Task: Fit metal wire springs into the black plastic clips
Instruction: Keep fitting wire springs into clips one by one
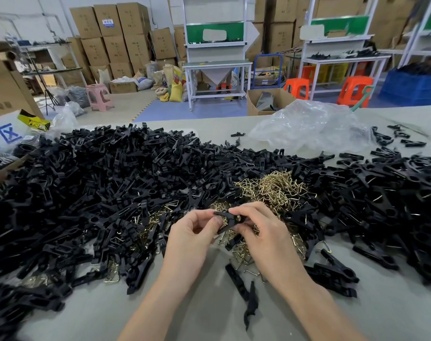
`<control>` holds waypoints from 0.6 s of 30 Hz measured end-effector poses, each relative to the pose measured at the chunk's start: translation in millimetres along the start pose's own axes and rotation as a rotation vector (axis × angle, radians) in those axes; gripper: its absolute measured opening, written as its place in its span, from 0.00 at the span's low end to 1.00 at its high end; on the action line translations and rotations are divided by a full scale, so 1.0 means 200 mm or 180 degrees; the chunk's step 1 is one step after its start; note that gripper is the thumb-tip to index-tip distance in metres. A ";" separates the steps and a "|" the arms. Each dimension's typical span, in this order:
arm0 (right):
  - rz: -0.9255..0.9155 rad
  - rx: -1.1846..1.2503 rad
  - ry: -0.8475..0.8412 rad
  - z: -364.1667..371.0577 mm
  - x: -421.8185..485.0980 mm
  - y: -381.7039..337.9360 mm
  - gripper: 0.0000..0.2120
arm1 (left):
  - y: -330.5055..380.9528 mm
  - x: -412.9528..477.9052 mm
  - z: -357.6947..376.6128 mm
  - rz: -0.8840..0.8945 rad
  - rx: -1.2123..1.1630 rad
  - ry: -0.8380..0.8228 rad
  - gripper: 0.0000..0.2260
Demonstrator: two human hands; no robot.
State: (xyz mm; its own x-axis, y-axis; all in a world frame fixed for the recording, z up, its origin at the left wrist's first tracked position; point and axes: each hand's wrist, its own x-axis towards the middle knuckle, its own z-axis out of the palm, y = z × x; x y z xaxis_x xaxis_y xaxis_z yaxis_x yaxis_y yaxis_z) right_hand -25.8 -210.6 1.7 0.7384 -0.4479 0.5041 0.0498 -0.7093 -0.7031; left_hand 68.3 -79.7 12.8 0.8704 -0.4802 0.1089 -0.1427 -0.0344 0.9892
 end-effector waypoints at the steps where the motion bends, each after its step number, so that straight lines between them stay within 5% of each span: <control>1: -0.0022 -0.0040 -0.0003 0.00 0.00 0.00 0.16 | 0.00 0.00 0.00 -0.0028 0.0041 -0.0022 0.06; 4: -0.0053 -0.0084 0.0027 0.00 0.01 0.01 0.16 | 0.00 -0.01 0.01 -0.0208 -0.0125 -0.0091 0.09; 10: 0.0302 0.0578 0.0003 -0.03 0.02 0.02 0.19 | 0.05 -0.03 0.01 -0.1147 -0.2220 -0.0937 0.09; 18: 0.0620 0.1046 -0.0279 -0.07 0.02 0.00 0.20 | 0.06 -0.03 -0.03 -0.1403 -0.2260 -0.1592 0.15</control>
State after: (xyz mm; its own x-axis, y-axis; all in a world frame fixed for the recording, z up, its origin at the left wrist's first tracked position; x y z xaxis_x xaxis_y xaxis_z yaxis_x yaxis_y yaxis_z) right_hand -33.3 -219.8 11.5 0.8091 -0.4988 0.3107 0.1053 -0.3972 -0.9117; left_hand 63.8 -72.6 24.0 0.4535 -0.8734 -0.1777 0.6081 0.1575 0.7781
